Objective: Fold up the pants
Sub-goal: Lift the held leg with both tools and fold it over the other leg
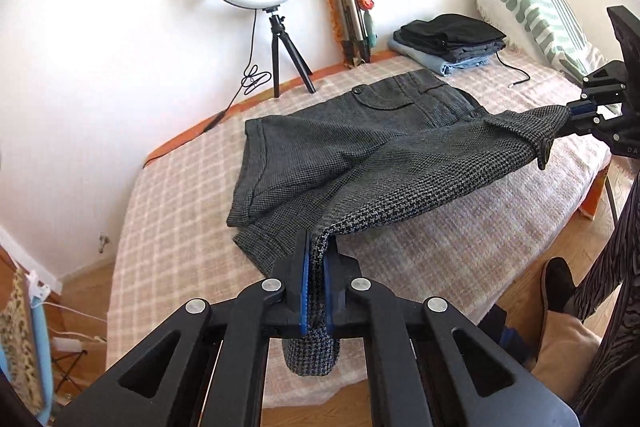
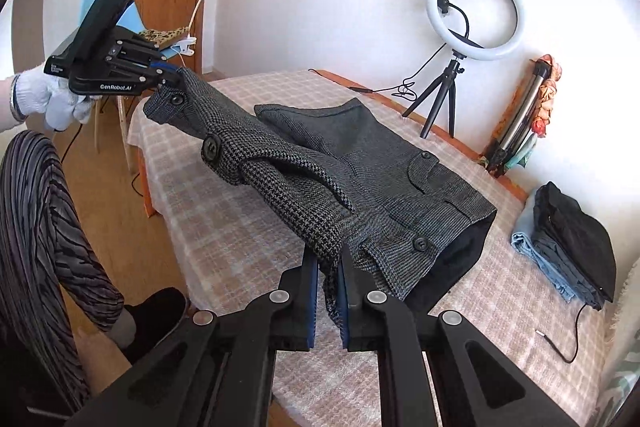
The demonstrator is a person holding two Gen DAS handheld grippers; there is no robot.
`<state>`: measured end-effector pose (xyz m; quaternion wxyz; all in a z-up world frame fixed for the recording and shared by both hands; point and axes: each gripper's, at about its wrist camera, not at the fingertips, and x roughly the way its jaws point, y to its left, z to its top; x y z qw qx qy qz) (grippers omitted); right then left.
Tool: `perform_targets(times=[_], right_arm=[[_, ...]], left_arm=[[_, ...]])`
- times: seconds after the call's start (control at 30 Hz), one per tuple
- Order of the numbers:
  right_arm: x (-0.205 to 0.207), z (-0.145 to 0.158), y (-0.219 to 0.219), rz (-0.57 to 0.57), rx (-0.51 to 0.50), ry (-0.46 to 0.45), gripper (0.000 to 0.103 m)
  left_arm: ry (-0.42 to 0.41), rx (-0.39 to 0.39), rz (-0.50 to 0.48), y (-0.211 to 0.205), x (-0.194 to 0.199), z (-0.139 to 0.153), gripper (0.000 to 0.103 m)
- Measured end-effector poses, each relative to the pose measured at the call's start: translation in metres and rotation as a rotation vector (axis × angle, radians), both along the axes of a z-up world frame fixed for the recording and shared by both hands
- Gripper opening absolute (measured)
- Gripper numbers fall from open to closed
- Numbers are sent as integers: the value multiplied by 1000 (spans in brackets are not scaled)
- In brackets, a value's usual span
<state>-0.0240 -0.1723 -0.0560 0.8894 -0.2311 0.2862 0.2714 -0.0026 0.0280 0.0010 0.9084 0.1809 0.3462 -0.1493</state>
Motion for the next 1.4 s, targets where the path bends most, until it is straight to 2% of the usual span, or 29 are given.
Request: perform_targets(times=[0.13,0.23,0.43,0.6,0.73,0.83,0.93,1.03,1.13,1.17,1.27,1.3,1.4], right_arm=[[15,10,-11,-57,-16,-36,6],[24,22,-20,-84,-7,-54,6],[44,36,-15,-76,-40,-85,6],[63,56,-10,-73,-50,-121,6],[89,69,-7,-81,-71,-136,6],[115,72,-5,-74,-93,-121,6],[135,63,0,-77,-130,-110,6],[144,48,1,-65,-164,-93,6],[159,37,-4,-80,-174,-66,6],[164,34,-5,-85,-176,-57,6],[173,26,-8,-94,-177,-36,6],[174,23,-9,-96,-181,-30,6],[175,14,-9,-98,-192,-21,6]], left_arm=[[41,29,-71,-16,-3,-9,4],[7,74,-107,-28,-2,-9,4],[-37,-11,-52,-16,28,17,4],[-123,-23,-23,-8,49,48,4],[-210,3,0,-7,73,71,3],[-225,-21,20,-3,101,81,3],[-159,-87,21,5,123,75,3],[-78,-150,-3,13,121,55,3],[21,-181,-39,12,114,29,4],[49,-201,-40,13,112,22,10],[138,-305,-21,23,109,0,50],[172,-338,-9,27,110,-9,58],[260,-376,66,37,116,-41,58]])
